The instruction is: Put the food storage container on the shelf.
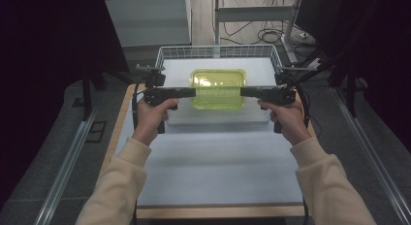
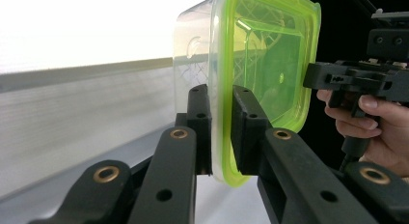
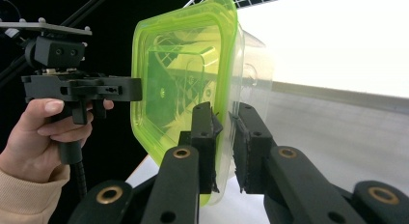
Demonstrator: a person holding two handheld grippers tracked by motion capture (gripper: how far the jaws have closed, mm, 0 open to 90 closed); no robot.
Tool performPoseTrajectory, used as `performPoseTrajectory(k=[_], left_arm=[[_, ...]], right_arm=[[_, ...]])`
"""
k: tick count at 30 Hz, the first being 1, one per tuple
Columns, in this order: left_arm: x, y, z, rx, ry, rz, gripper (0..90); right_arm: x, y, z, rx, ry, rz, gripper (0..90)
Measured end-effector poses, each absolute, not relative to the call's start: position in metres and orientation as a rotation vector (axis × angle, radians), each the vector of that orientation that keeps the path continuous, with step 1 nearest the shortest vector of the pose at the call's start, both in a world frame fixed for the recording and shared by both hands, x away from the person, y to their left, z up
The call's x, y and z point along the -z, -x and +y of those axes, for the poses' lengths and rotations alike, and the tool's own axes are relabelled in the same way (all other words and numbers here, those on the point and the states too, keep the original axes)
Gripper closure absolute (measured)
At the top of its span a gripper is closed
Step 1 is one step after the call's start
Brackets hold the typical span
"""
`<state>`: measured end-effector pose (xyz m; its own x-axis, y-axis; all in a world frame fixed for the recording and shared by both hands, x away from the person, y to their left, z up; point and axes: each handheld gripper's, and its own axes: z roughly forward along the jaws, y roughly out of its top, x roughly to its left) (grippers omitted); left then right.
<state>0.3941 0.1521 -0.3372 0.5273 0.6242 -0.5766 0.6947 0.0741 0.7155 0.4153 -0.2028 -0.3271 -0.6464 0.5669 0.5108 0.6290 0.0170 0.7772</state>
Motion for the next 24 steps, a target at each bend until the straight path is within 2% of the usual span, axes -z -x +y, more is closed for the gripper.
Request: performPoseTrajectory(k=[24], left_arm=[[0.321,-0.433,0.147,0.061,-1.626,1.156,80.7]], right_arm=[[0.312,-0.454,-0.204,1.729,1.371,-2.184,80.0]])
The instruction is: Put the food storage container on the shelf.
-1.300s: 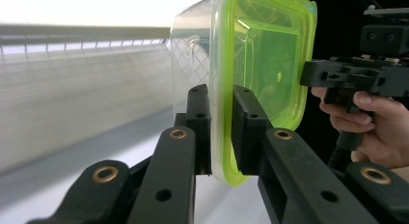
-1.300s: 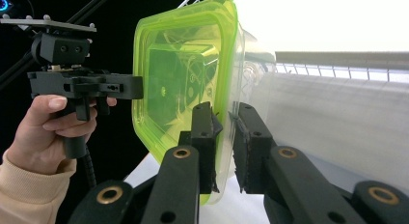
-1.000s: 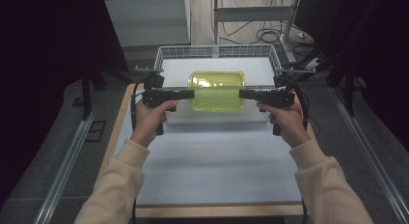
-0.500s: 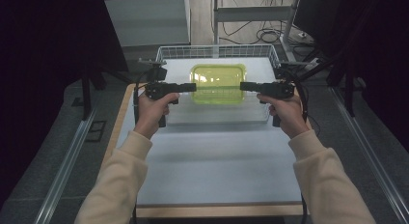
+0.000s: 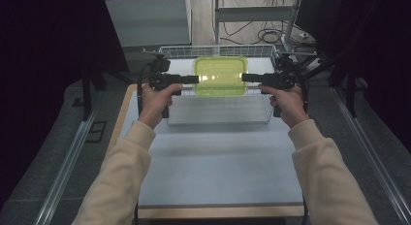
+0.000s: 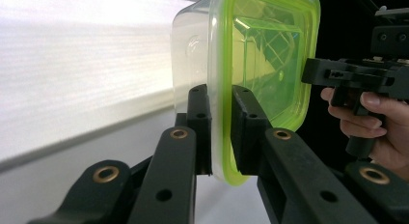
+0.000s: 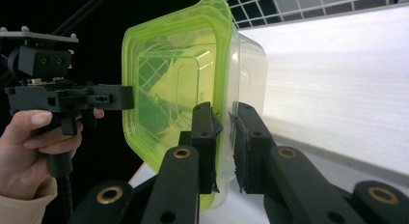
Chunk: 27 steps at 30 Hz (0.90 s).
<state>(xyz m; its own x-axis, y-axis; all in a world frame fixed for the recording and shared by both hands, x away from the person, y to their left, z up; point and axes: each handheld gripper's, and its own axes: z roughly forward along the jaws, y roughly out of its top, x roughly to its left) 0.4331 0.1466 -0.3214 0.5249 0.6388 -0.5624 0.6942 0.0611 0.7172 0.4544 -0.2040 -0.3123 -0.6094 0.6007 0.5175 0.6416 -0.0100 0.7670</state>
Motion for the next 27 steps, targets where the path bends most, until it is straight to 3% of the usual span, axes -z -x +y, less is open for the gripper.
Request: performPoseTrajectory(k=[27], left_arm=[[0.331,-0.492,0.14,0.075,-1.584,1.214,79.8]], right_arm=[[0.317,-0.511,-0.202,1.673,1.508,-2.14,78.9]])
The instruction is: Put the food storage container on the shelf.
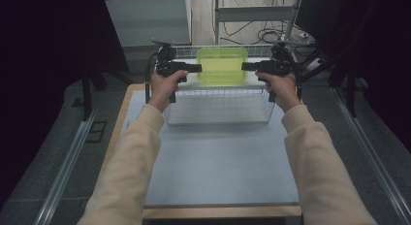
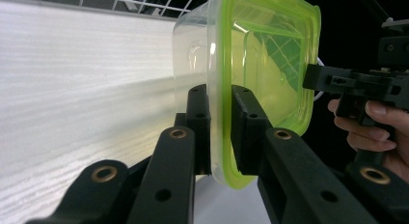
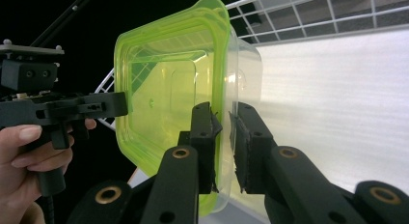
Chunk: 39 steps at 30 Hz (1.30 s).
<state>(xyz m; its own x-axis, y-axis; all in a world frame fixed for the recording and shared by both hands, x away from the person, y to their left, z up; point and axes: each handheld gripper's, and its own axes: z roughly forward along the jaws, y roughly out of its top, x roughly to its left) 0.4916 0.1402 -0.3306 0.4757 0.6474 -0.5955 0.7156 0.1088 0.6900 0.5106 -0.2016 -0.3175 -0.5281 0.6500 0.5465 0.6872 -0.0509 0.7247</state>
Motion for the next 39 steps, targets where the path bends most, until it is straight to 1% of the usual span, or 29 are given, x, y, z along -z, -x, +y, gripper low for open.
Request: performPoseTrajectory(k=[3,4,5,7,8,9,10,11,12,13,14,15,16,17,18,20,24,29,32,34,35,36,37,39], left_arm=[[0.331,-0.495,0.138,0.055,-1.579,1.226,75.3],[0.333,-0.497,0.137,0.048,-1.582,1.237,69.4],[0.333,-0.497,0.137,0.048,-1.582,1.237,68.1],[0.336,-0.499,0.138,0.043,-1.575,1.239,66.7],[0.336,-0.499,0.138,0.043,-1.575,1.239,64.6],[0.336,-0.5,0.138,0.044,-1.566,1.237,64.6],[0.336,-0.501,0.139,0.043,-1.561,1.238,57.4],[0.336,-0.501,0.139,0.043,-1.561,1.238,55.0],[0.336,-0.501,0.139,0.034,-1.557,1.238,55.0],[0.336,-0.5,0.14,0.028,-1.551,1.234,51.0],[0.335,-0.5,0.14,0.028,-1.545,1.23,47.0],[0.335,-0.499,0.141,0.03,-1.544,1.219,44.4],[0.335,-0.499,0.141,0.03,-1.544,1.219,41.1],[0.334,-0.497,0.142,0.019,-1.547,1.213,37.7],[0.333,-0.495,0.143,0.013,-1.545,1.206,36.3],[0.332,-0.491,0.144,0.004,-1.538,1.202,35.0],[0.329,-0.473,0.152,-0.038,-1.556,1.182,31.0],[0.332,-0.433,0.161,-0.062,-1.547,1.151,28.9],[0.337,-0.407,0.163,-0.065,-1.565,1.118,28.8],[0.341,-0.389,0.163,-0.092,-1.587,1.096,28.6],[0.345,-0.374,0.164,-0.107,-1.602,1.077,28.6],[0.345,-0.374,0.164,-0.107,-1.602,1.077,28.5],[0.353,-0.357,0.164,-0.117,-1.624,1.062,28.3],[0.358,-0.35,0.164,-0.109,-1.63,1.051,27.5]], right_arm=[[0.316,-0.512,-0.197,1.656,1.515,-2.211,75.0],[0.316,-0.512,-0.193,1.643,1.538,-2.26,69.5],[0.316,-0.512,-0.193,1.643,1.538,-2.26,69.5],[0.319,-0.514,-0.19,1.639,1.568,-2.282,66.1],[0.319,-0.514,-0.19,1.639,1.568,-2.282,66.1],[0.319,-0.514,-0.189,1.639,1.569,-2.277,65.7],[0.32,-0.514,-0.188,1.633,1.57,-2.293,61.9],[0.32,-0.514,-0.188,1.633,1.57,-2.293,61.9],[0.32,-0.514,-0.187,1.633,1.573,-2.306,60.1],[0.32,-0.513,-0.186,1.632,1.573,-2.322,59.1],[0.319,-0.511,-0.186,1.655,1.577,-2.329,56.3],[0.318,-0.51,-0.186,1.673,1.574,-2.326,53.6],[0.318,-0.51,-0.186,1.673,1.574,-2.326,53.6],[0.315,-0.507,-0.187,1.701,1.575,-2.325,51.2],[0.313,-0.505,-0.188,1.708,1.57,-2.328,50.3],[0.312,-0.503,-0.189,1.718,1.563,-2.335,49.3],[0.308,-0.486,-0.195,1.754,1.519,-2.362,45.6],[0.31,-0.456,-0.204,1.76,1.428,-2.452,42.1],[0.317,-0.437,-0.209,1.758,1.373,-2.477,40.2],[0.324,-0.422,-0.212,1.755,1.329,-2.512,38.3],[0.331,-0.409,-0.216,1.757,1.299,-2.522,36.7],[0.331,-0.409,-0.216,1.757,1.299,-2.522,36.7],[0.34,-0.396,-0.221,1.761,1.272,-2.531,35.2],[0.343,-0.392,-0.223,1.763,1.265,-2.524,34.4]])
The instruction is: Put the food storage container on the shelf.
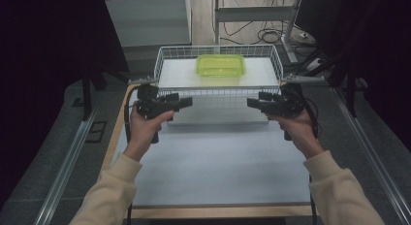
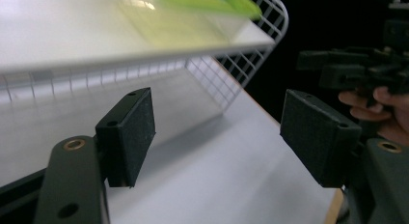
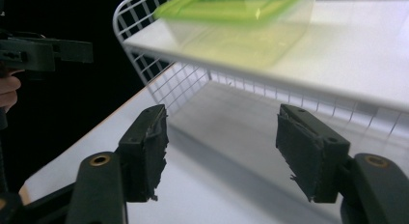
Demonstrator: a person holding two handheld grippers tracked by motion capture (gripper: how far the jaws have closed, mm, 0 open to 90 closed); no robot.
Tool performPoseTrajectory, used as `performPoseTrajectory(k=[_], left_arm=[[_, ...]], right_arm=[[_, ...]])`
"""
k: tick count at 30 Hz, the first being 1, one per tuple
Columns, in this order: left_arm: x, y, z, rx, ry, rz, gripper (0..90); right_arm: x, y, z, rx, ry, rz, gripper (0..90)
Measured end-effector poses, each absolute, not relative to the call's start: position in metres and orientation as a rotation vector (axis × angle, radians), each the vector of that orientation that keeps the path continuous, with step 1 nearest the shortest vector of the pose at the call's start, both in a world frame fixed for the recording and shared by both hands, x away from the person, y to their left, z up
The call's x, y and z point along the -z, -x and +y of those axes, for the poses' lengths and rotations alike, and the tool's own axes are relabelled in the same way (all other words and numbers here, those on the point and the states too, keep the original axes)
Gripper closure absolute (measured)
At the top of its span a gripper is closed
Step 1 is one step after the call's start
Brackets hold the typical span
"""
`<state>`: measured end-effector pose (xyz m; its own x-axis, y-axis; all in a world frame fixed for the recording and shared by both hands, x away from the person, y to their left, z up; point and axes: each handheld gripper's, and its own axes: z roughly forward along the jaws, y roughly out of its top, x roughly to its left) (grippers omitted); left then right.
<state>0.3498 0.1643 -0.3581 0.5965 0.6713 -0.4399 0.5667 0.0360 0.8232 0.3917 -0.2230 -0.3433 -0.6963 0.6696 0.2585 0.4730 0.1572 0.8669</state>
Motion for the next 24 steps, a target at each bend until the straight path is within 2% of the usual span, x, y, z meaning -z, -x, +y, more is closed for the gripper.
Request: performPoseTrajectory(k=[1,5,6,13,24], left_arm=[[0.37,-0.335,0.165,-0.113,-1.645,1.042,27.4],[0.39,-0.314,0.167,-0.103,-1.669,1.031,27.1],[0.406,-0.303,0.168,-0.098,-1.683,1.028,27.0],[0.442,-0.284,0.166,-0.082,-1.729,1.039,26.9],[0.456,-0.28,0.159,-0.069,-1.748,1.03,26.7]], right_arm=[[0.355,-0.379,-0.23,-1.589,-1.108,2.244,33.4],[0.381,-0.359,-0.241,-1.601,-1.096,2.258,31.3],[0.389,-0.353,-0.243,-1.584,-1.088,2.268,30.7],[0.436,-0.329,-0.25,-1.507,-1.087,2.323,29.6],[0.45,-0.319,-0.247,-1.481,-1.059,2.326,23.2]])
